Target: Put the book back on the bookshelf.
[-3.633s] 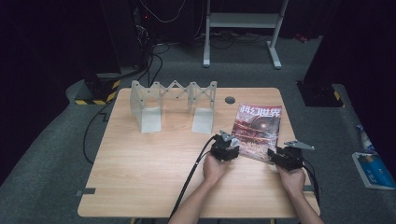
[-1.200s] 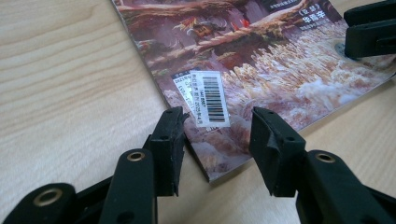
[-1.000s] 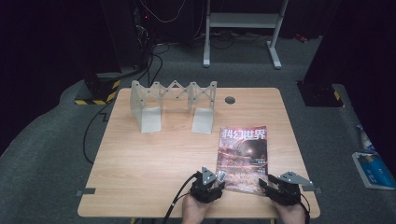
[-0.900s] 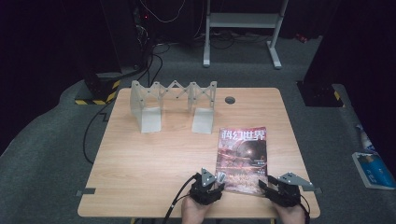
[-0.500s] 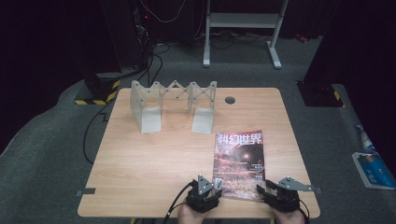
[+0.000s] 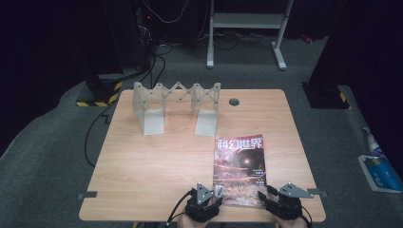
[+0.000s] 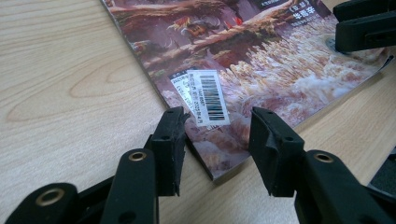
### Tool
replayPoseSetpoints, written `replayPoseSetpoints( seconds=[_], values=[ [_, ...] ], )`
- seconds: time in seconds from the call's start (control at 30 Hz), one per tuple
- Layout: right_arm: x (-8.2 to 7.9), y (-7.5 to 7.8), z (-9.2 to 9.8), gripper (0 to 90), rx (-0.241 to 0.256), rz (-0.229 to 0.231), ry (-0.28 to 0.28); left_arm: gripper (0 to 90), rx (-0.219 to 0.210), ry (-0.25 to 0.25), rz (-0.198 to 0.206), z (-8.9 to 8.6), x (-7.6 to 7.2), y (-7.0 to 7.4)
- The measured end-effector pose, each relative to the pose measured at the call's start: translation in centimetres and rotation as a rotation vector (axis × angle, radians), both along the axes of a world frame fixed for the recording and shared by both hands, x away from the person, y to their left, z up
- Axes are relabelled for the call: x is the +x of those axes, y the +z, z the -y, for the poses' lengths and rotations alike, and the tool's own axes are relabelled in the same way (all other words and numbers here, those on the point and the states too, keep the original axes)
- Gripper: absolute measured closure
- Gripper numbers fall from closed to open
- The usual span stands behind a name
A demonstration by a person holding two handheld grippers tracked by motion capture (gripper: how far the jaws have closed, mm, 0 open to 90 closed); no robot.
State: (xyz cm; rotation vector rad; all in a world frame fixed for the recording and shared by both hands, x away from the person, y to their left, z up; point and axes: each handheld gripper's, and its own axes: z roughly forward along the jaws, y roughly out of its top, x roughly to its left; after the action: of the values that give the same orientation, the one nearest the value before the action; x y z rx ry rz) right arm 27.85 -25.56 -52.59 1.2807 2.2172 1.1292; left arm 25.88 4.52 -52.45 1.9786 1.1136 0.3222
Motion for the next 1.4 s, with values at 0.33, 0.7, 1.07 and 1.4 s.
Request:
replayPoseSetpoints(
  seconds=[0.33,0.7,1.07,1.4],
  values=[
    [0.1,-0.1,-1.1,52.6,0.008,0.008,0.020,56.5,-0.036,0.013,-0.015,-1.6,-0.3,-0.1],
    [0.3,-0.1,-1.0,52.5,0.011,0.015,0.040,46.9,-0.113,0.017,-0.062,-1.9,0.9,-0.1],
    [1.4,0.4,-0.2,56.7,0.035,-0.005,0.032,41.8,-0.082,0.055,-0.056,-1.1,4.0,0.0],
    [3.4,1.3,0.4,62.6,0.069,-0.033,0.000,41.4,-0.018,0.099,-0.007,-0.3,7.5,0.0]
  ],
)
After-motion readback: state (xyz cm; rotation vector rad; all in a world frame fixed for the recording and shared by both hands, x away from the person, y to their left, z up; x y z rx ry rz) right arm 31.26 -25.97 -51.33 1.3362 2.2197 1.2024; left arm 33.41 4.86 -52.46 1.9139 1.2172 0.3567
